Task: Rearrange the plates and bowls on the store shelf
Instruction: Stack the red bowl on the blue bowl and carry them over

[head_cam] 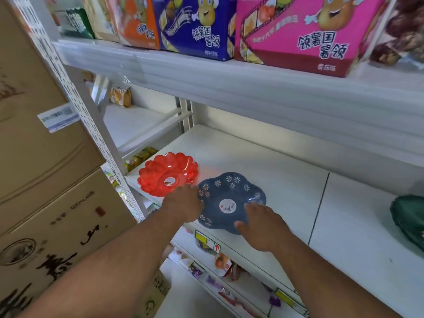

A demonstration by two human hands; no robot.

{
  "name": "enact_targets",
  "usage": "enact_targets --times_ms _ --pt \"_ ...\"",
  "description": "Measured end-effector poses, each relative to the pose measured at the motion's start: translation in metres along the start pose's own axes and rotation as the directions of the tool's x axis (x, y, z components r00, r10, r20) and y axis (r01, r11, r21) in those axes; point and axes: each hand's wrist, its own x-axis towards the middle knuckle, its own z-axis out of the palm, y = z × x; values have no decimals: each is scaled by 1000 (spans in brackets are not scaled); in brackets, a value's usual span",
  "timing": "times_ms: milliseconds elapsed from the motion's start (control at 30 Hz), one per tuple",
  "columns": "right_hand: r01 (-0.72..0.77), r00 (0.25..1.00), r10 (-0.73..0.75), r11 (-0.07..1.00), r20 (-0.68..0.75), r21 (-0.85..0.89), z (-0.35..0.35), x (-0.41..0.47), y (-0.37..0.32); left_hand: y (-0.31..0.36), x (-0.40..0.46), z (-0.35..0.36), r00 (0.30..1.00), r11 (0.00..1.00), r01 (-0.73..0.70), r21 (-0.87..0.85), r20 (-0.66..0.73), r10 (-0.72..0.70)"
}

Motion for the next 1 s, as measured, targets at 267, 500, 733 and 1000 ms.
enact_targets --times_ms 267,500,733,1000 --pt "70 998 -70 997 -7 -40 -7 20 -19 -38 -3 -4 995 995 97 19 -27 -96" --pt "51 997 -53 998 -46 -44 -11 49 -37 -88 26 -19 993 993 110 -33 -43 -111" --pt "-57 994 54 998 -94 -28 -1 64 -41 -149 65 -21 989 990 101 -103 -95 -111" --pt "-225 962 231 973 -145 58 15 49 -34 -180 84 2 944 923 120 -367 -245 -220"
